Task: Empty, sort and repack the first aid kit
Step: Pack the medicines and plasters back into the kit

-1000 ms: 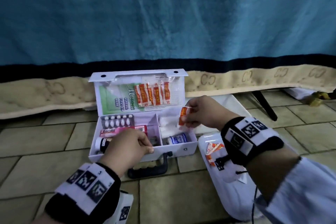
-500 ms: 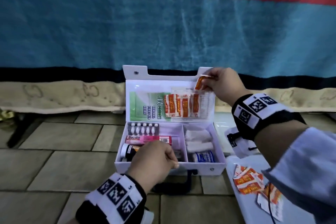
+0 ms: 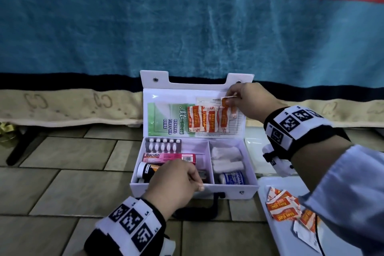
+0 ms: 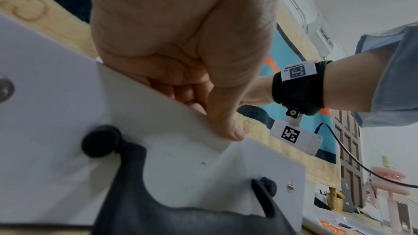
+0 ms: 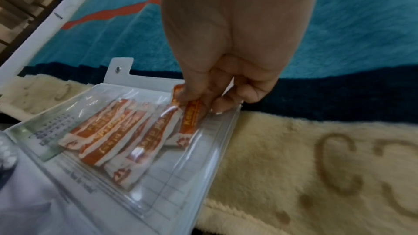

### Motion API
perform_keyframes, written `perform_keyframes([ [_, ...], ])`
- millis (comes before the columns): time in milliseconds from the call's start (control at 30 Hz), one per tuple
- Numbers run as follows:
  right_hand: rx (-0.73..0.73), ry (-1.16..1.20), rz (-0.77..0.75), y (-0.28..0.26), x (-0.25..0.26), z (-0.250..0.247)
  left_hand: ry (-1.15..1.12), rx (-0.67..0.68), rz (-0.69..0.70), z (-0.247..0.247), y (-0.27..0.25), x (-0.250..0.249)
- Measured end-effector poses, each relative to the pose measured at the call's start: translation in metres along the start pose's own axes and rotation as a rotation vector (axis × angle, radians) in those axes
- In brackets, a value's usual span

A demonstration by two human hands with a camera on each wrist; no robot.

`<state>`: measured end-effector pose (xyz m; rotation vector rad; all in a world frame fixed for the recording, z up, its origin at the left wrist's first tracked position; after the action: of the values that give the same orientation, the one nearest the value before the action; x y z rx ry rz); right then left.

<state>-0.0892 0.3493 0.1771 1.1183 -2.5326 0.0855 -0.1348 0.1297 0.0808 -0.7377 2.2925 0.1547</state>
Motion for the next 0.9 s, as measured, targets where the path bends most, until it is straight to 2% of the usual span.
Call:
perform_keyframes([
  [233, -0.052, -0.141, -0.020, -0.001, 0.003, -0.001, -0.017, 0.003, -0.022, -0.001, -0.001, -0.001],
  [400, 0.010, -0.153, -0.002, -0.002, 0.000, 0.004, 0.002, 0.003, -0.020, -0.001, -0.001, -0.002],
  [600, 0.021, -0.351, -0.033, -0.004, 0.006, 0.003, 0.002, 0.009, -0.024, 0.000, -0.001, -0.002],
  [733, -0.008, -0.349, -0.046, -0.003, 0.011, 0.005, -0.002, 0.002, -0.022, 0.000, -0.001, -0.001],
  [900, -0.012, -0.561, -0.080, -0.012, 0.021, 0.008, 0.015, 0.009, -0.014, 0.000, 0.000, -0.001],
])
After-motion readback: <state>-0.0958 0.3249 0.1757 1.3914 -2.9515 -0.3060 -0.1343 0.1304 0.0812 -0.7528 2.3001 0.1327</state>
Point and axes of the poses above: each hand's wrist, its own y-axis towards the middle knuckle, its own z-axis out of the palm, x = y × z, the point moved 1 cm from there along y, towards the middle knuckle, and after that the axes turned 6 degrees about z, right-handed, at the moved point
